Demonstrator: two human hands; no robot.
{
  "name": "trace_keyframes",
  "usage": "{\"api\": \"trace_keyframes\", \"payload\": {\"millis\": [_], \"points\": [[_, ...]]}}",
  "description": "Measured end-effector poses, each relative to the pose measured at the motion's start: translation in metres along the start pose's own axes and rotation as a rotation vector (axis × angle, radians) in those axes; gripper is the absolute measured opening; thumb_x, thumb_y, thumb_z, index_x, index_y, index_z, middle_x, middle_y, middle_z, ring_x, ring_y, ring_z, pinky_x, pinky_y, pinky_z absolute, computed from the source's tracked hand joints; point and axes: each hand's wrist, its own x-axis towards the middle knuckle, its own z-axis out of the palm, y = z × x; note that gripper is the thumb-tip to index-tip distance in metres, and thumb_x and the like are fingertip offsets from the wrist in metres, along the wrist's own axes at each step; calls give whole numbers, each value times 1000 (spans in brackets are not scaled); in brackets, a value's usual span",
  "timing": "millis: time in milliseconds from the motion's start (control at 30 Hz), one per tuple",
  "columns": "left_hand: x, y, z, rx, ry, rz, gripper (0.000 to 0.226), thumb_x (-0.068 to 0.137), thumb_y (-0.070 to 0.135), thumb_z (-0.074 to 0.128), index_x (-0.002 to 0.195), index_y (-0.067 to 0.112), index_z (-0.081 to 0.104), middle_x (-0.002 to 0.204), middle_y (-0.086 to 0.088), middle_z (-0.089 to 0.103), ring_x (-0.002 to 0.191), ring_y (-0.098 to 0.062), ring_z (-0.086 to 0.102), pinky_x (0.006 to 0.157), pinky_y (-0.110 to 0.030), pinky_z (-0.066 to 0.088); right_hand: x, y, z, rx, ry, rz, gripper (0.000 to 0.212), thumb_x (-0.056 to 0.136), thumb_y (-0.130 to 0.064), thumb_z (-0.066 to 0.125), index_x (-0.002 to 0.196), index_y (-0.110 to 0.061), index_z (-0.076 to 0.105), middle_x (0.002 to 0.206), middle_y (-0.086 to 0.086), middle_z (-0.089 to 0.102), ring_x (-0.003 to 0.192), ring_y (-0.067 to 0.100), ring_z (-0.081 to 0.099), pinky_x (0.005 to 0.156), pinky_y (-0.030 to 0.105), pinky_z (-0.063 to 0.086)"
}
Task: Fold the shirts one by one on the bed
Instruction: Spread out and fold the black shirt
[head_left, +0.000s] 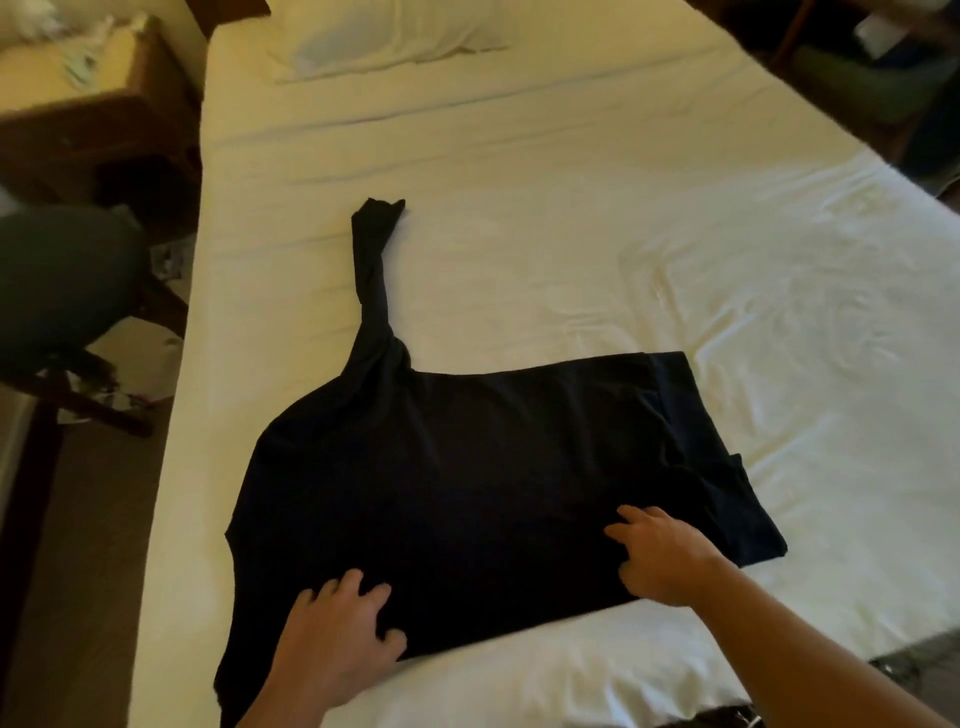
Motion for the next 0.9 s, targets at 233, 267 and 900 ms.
{"api": "trace_keyframes", "payload": {"millis": [233, 267, 900], "points": [[85, 9, -58, -120, 195, 2, 41, 101, 54, 39, 131, 30, 53, 122, 11, 49, 109, -11, 55, 87, -30, 48, 66, 7, -58, 26, 192, -29, 49, 100, -34, 43, 148, -22, 44, 140, 3, 48, 129, 24, 47, 103, 38, 44], [100, 12, -66, -139, 195, 15, 41, 102, 52, 40, 134, 30, 51, 124, 11, 49, 110, -11, 55, 87, -30, 49, 76, 11, -66, 32, 206, -31, 49, 101, -34, 43, 148, -22, 43, 141, 3, 47, 129, 24, 47, 104, 38, 44], [259, 35, -143, 17, 321, 32, 60, 97, 45, 59, 148, 33, 30, 148, 3, 33, 142, -22, 33, 113, -40, 34, 196, 82, -137, -102, 398, 3, 54, 91, -31, 65, 139, -20, 42, 138, 7, 39, 124, 27, 45, 100, 40, 45]]}}
